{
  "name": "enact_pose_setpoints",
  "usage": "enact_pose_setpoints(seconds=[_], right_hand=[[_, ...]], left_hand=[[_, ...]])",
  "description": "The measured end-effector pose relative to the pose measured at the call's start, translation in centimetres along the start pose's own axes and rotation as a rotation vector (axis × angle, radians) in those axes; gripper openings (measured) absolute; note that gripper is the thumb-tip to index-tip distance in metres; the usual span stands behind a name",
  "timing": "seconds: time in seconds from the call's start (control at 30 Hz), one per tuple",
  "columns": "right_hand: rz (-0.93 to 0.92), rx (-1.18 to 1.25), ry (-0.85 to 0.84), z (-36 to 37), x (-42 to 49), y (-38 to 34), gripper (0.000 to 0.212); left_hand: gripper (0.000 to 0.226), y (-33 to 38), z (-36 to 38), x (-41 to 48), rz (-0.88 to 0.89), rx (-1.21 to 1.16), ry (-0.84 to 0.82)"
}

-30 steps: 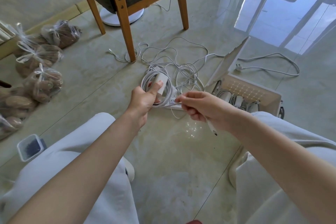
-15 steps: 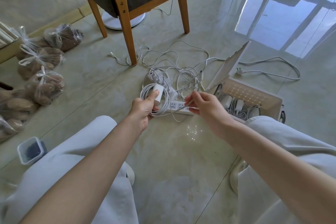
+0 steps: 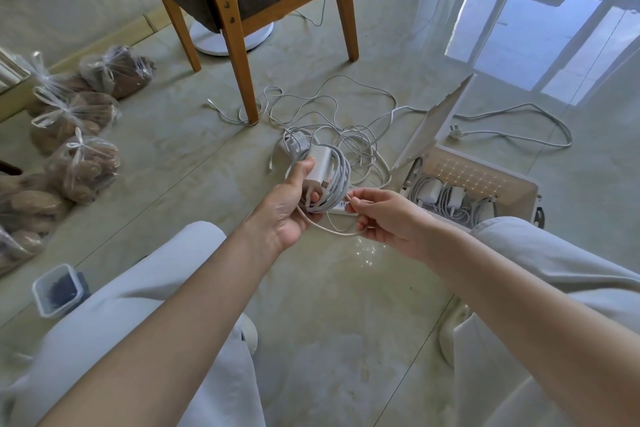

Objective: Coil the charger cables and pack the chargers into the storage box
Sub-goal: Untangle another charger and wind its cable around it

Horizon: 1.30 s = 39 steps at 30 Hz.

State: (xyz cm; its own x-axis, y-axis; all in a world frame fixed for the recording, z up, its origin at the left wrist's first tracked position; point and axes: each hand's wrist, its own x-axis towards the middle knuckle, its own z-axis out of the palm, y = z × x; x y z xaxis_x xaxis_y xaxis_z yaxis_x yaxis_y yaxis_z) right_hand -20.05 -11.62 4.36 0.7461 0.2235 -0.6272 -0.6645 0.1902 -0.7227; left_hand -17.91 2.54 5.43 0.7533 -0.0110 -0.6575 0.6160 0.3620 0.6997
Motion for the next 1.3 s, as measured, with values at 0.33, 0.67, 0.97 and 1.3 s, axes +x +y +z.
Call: enact_pose_setpoints(seconds=[0.33,0.67,0.97,1.3], right_hand=[[-0.133,0.26,0.084,1.9,-1.1,0.0,0.015],[-0.556,-0.478,0.305,1.7,-1.5,1.4,0.01],[-0.738,-0.845,0.437,1.1,-1.5,0.9,0.007],[-0.631,-0.426,0.3,1.7,-2.8,0.4,0.022]], left_hand=[[0.023,-1.0,0.2,-0.3,-0.041,0.098,-0.009],[0.02,-1.6,0.8,-0.9,0.099,0.256,-0.04],[0.023,-3.2,-0.3,0.2,0.097,0.458,0.014],[0.023,-3.5,-1.0,1.6,0.127,0.426,0.147]])
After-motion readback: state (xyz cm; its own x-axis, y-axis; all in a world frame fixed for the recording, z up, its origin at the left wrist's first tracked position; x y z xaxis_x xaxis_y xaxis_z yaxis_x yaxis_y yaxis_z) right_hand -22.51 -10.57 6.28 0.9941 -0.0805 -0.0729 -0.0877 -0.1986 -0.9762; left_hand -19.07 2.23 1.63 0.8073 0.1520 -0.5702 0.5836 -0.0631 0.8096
